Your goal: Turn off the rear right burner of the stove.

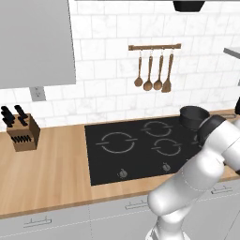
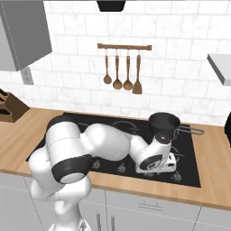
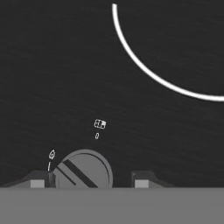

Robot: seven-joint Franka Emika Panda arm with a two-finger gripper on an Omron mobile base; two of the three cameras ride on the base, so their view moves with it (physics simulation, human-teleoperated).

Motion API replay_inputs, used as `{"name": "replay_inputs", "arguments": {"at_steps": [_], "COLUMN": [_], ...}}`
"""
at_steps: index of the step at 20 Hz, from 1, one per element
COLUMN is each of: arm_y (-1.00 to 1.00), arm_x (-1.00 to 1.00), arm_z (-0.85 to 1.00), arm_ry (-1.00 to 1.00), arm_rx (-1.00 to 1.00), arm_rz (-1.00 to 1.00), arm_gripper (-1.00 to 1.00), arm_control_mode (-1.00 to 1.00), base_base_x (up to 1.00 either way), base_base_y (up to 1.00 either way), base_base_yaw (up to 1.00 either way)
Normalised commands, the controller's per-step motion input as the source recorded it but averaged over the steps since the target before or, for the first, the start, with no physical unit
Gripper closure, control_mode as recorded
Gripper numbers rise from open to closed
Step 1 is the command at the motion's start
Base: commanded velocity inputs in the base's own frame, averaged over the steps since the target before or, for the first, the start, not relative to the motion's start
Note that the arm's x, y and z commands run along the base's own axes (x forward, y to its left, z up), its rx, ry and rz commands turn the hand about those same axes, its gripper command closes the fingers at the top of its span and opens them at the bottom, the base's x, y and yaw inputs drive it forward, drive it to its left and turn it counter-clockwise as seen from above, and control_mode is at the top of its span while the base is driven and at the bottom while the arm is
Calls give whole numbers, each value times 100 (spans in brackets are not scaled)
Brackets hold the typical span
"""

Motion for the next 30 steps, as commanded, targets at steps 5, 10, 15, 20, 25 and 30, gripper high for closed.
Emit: {"name": "replay_inputs", "arguments": {"at_steps": [5,10,15,20,25,30], "arm_y": [3,0,0,8,1,0], "arm_x": [0,0,0,-6,0,0], "arm_z": [-7,0,0,0,0,0], "arm_ry": [0,0,0,0,0,0], "arm_rx": [0,0,0,0,0,0], "arm_rz": [0,0,0,0,0,-1], "arm_gripper": [100,100,100,100,100,100], "arm_control_mode": [-100,-100,-100,-100,-100,-100], "base_base_x": [0,0,0,0,0,0], "base_base_y": [0,0,0,0,0,0], "base_base_yaw": [0,0,0,0,0,0]}}
